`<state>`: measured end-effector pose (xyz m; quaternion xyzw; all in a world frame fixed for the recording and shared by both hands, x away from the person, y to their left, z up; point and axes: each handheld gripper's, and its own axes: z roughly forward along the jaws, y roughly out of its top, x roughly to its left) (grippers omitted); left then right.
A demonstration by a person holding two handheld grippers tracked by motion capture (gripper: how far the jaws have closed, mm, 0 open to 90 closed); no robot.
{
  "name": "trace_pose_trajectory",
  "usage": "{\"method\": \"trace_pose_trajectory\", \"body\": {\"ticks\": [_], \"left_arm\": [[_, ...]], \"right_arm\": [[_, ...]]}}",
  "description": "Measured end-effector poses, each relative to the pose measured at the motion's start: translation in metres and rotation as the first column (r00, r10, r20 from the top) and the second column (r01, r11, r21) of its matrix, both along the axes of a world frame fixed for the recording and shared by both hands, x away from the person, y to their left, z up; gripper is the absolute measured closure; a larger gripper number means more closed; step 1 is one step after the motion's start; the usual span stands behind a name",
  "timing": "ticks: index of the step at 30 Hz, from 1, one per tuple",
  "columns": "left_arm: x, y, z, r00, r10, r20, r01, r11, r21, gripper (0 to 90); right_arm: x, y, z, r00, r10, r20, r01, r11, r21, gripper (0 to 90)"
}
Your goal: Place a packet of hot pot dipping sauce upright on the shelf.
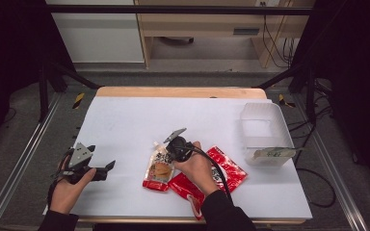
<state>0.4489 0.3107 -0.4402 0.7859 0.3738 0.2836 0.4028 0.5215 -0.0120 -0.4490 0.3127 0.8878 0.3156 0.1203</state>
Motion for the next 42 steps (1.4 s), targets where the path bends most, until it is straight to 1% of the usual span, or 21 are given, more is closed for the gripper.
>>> {"method": "trace_pose_trajectory", "body": {"ticks": [2,7,11,15,17,19,20,23,25,26,27,30,32,33,34,35,36,40,42], "left_arm": [[0.0,0.0,0.001,1.0,-0.005,-0.003,0.005,1.0,-0.004,7.5],[-0.001,0.0,0.002,0.9998,-0.019,-0.01,0.019,0.9997,-0.017,7.6],[-0.002,0.0,0.005,0.9994,-0.035,-0.01,0.034,0.9986,-0.04,8.0],[-0.003,-0.002,0.008,0.9987,-0.048,-0.017,0.047,0.9977,-0.048,8.1],[-0.004,-0.003,0.012,0.998,-0.06,-0.017,0.059,0.9964,-0.061,8.1],[-0.003,-0.005,0.016,0.9971,-0.075,-0.013,0.074,0.9954,-0.06,8.1],[-0.004,-0.006,0.018,0.9964,-0.084,-0.013,0.083,0.9948,-0.058,8.1],[-0.005,-0.009,0.021,0.9939,-0.109,-0.016,0.108,0.9927,-0.054,8.1],[-0.006,-0.012,0.023,0.9925,-0.121,-0.019,0.12,0.9911,-0.058,8.2],[-0.006,-0.013,0.024,0.9916,-0.128,-0.02,0.127,0.9903,-0.057,8.2],[-0.007,-0.014,0.026,0.9902,-0.138,-0.024,0.136,0.9893,-0.053,8.4],[-0.009,-0.016,0.03,0.9863,-0.161,-0.036,0.159,0.9862,-0.046,8.7],[-0.01,-0.016,0.034,0.9831,-0.178,-0.043,0.177,0.9838,-0.026,9.0],[-0.01,-0.017,0.036,0.9821,-0.183,-0.045,0.182,0.9831,-0.021,9.1],[-0.01,-0.017,0.039,0.9807,-0.19,-0.047,0.189,0.9818,-0.018,9.3],[-0.009,-0.017,0.042,0.979,-0.198,-0.049,0.197,0.9801,-0.024,9.3],[-0.009,-0.017,0.044,0.9776,-0.205,-0.048,0.204,0.9787,-0.026,9.3],[-0.007,-0.018,0.054,0.9723,-0.228,-0.052,0.227,0.9737,-0.013,9.5],[-0.006,-0.019,0.058,0.9687,-0.242,-0.056,0.242,0.9703,-0.004,9.6]], "right_arm": [[-0.001,0.001,0.006,0.9997,0.013,0.021,-0.014,0.9997,0.018,88.9],[-0.006,0.006,0.024,0.997,0.042,0.064,-0.044,0.9986,0.029,89.3],[-0.012,0.011,0.041,0.992,0.07,0.105,-0.075,0.9962,0.043,89.5],[-0.018,0.015,0.056,0.9833,0.109,0.146,-0.115,0.9928,0.035,89.6],[-0.021,0.017,0.062,0.9797,0.123,0.158,-0.131,0.9905,0.042,89.6],[-0.024,0.017,0.067,0.9765,0.137,0.166,-0.145,0.9886,0.04,89.6],[-0.025,0.017,0.069,0.9732,0.151,0.174,-0.16,0.9863,0.04,89.6],[-0.031,0.018,0.074,0.9659,0.175,0.191,-0.187,0.9812,0.047,89.6],[-0.034,0.018,0.077,0.9632,0.187,0.193,-0.202,0.9776,0.06,89.7],[-0.036,0.019,0.078,0.9608,0.196,0.196,-0.211,0.9758,0.057,89.7],[-0.038,0.019,0.08,0.96,0.199,0.198,-0.214,0.9751,0.059,89.7],[-0.041,0.02,0.084,0.9534,0.223,0.204,-0.24,0.9688,0.063,89.8],[-0.043,0.02,0.087,0.9504,0.233,0.206,-0.251,0.9656,0.068,89.8],[-0.044,0.021,0.088,0.9515,0.232,0.202,-0.252,0.9647,0.078,89.8],[-0.045,0.021,0.09,0.9487,0.242,0.203,-0.263,0.9615,0.08,89.8],[-0.045,0.021,0.091,0.9462,0.248,0.207,-0.269,0.9597,0.08,89.9],[-0.046,0.022,0.092,0.9465,0.248,0.206,-0.27,0.959,0.086,89.9],[-0.045,0.022,0.098,0.9407,0.262,0.216,-0.287,0.9531,0.096,89.9],[-0.044,0.021,0.102,0.9406,0.26,0.218,-0.286,0.9537,0.095,89.9]]}}
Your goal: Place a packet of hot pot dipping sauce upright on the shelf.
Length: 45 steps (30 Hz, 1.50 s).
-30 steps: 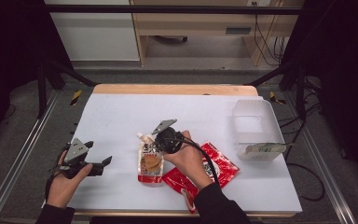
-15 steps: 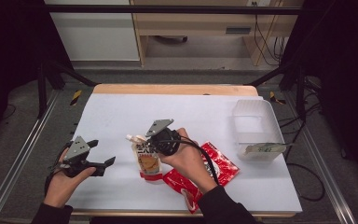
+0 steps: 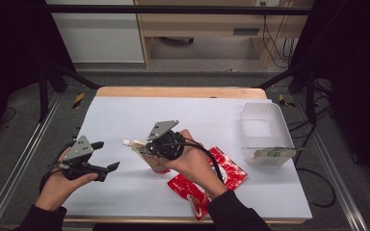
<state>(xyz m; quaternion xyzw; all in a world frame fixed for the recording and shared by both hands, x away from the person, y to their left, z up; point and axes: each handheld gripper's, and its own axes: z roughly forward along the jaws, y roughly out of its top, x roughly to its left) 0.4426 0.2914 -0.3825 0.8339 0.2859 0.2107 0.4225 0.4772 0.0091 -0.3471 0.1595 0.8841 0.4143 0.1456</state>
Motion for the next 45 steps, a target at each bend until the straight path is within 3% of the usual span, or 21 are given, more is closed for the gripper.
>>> {"method": "trace_pose_trajectory", "body": {"ticks": [11,20,27,37,42,43,45], "left_arm": [[0.009,-0.01,0.014,0.9973,-0.067,-0.032,0.068,0.9966,0.046,10.1],[0.01,-0.031,0.027,0.9896,-0.14,-0.032,0.143,0.9842,0.105,10.7],[0.011,-0.041,0.036,0.9857,-0.167,-0.018,0.168,0.977,0.131,13.1],[0.018,-0.052,0.04,0.9755,-0.218,-0.026,0.22,0.9604,0.171,23.4],[0.021,-0.057,0.041,0.9699,-0.242,-0.027,0.243,0.9539,0.176,33.2],[0.022,-0.058,0.042,0.9682,-0.249,-0.026,0.249,0.9497,0.19,35.8],[0.023,-0.058,0.042,0.9671,-0.253,-0.026,0.253,0.95,0.183,39.5]], "right_arm": [[-0.003,-0.008,0.011,0.9999,0.014,0.002,-0.014,0.9999,0.008,89.9],[-0.006,-0.01,0.011,0.9998,0.017,0.008,-0.018,0.9998,0.006,89.9],[-0.009,-0.009,0.013,0.9995,0.028,0.011,-0.029,0.9994,0.02,89.9],[-0.011,-0.008,0.015,0.9989,0.045,0.015,-0.046,0.9987,0.022,89.9],[-0.013,-0.007,0.016,0.9986,0.052,0.009,-0.052,0.9983,0.027,89.9],[-0.014,-0.006,0.016,0.9985,0.054,0.012,-0.054,0.998,0.032,89.9],[-0.014,-0.005,0.016,0.9981,0.059,0.013,-0.06,0.9976,0.034,89.9]]}}
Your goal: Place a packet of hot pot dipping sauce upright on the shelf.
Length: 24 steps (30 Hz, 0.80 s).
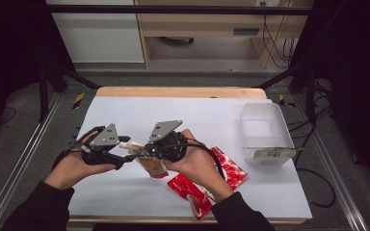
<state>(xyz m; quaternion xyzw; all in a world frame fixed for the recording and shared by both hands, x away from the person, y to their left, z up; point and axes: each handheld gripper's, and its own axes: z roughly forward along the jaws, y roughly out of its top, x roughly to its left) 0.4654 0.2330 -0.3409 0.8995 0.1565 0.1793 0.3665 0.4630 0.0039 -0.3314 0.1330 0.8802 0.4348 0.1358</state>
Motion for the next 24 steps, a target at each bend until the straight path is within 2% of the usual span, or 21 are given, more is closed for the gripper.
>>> {"method": "trace_pose_trajectory", "body": {"ticks": [6,9,11,15,24], "left_arm": [[0.002,0.001,0.001,0.9999,-0.012,0.005,0.012,0.9999,-0.002,53.6],[0.003,0.001,0.002,0.9998,-0.015,-0.016,0.014,0.9996,-0.024,58.9],[0.003,0.001,0.003,0.9994,-0.027,-0.021,0.027,0.9994,-0.02,65.1],[0.002,-0.001,0.006,0.9986,-0.036,-0.038,0.035,0.9992,-0.021,70.5],[0.004,-0.015,0.022,0.998,-0.043,-0.046,0.045,0.9976,0.053,72.3]], "right_arm": [[-0.001,0.0,0.0,1.0,0.003,-0.001,-0.003,1.0,0.008,89.9],[-0.001,0.0,0.001,1.0,0.002,0.0,-0.002,1.0,0.008,89.9],[0.0,-0.001,0.001,1.0,0.0,-0.001,0.0,0.9999,0.013,89.9],[0.001,-0.004,0.0,0.9999,-0.006,-0.009,0.006,0.9997,0.022,89.9],[0.002,-0.012,0.0,0.9995,-0.032,-0.009,0.032,0.9985,0.044,89.5]]}}
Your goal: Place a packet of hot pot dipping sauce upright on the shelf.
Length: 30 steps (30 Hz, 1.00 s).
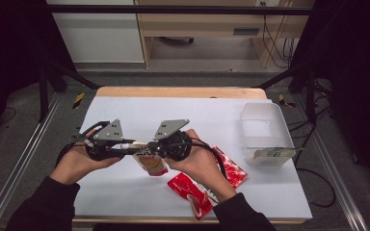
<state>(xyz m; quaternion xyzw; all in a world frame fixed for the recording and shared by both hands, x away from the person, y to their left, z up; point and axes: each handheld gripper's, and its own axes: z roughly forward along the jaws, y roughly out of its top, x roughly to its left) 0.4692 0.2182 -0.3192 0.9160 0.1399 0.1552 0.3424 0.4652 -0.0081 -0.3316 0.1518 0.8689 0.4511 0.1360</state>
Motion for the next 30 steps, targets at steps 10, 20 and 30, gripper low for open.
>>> {"method": "trace_pose_trajectory", "body": {"ticks": [10,20,30], "left_arm": [[0.003,-0.019,0.016,0.9992,-0.038,0.014,0.037,0.9968,0.071,72.7],[0.001,-0.027,0.023,0.9978,-0.059,0.03,0.055,0.9936,0.098,72.9],[0.0,-0.027,0.027,0.9959,-0.079,0.045,0.074,0.9921,0.101,73.0]], "right_arm": [[0.002,-0.011,0.003,0.9998,-0.016,-0.007,0.016,0.9998,-0.015,88.3],[0.001,-0.018,0.01,0.9994,-0.027,0.019,0.029,0.9972,-0.07,71.8],[0.002,-0.01,0.018,0.998,0.003,0.063,0.011,0.9748,-0.223,45.8]]}}
